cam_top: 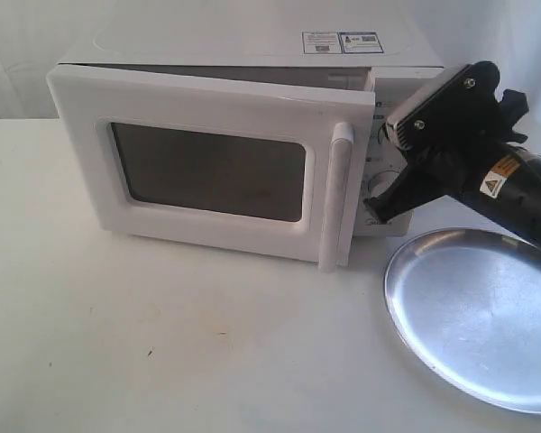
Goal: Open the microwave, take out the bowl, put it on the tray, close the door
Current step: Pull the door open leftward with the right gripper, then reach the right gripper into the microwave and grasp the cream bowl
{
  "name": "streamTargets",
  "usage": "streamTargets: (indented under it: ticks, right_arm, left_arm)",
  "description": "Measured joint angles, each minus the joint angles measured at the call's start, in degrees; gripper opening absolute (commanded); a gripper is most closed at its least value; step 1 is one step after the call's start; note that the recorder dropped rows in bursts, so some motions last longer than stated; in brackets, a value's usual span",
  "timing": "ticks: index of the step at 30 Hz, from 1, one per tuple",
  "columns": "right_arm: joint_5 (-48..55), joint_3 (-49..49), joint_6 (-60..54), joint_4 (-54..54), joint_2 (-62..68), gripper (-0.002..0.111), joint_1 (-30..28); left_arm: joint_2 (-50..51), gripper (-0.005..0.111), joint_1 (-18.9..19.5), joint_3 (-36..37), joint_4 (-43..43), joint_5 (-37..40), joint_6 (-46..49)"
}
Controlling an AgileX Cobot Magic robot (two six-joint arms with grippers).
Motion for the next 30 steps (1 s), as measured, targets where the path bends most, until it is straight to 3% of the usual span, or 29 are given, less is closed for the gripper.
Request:
streamTargets:
  ticks: [5,15,19,24,30]
  right_arm:
    - [-2.6,-1.6,-2.4,1.8,5.3,0.0,0.1]
    - [2.5,-1.3,7.1,-33.5,8.6,0.0,0.2]
    - [2.5,-0.8,7.8,-37.1,8.6,0.0,0.2]
    - [-5.6,-0.8,12.6,-36.9,8.7,0.0,0.2]
    - [-23.5,-1.1,21.4,-36.7,12.3,0.0,0.2]
  left_arm:
    - [0.0,0.0,0.0,0.0,0.0,0.0,0.0]
    - [0.0,0.0,0.0,0.0,0.0,0.0,0.0]
    - [0.0,0.0,0.0,0.0,0.0,0.0,0.0]
    - [0.0,0.0,0.0,0.0,0.0,0.0,0.0]
    - [0.0,0.0,0.0,0.0,0.0,0.0,0.0]
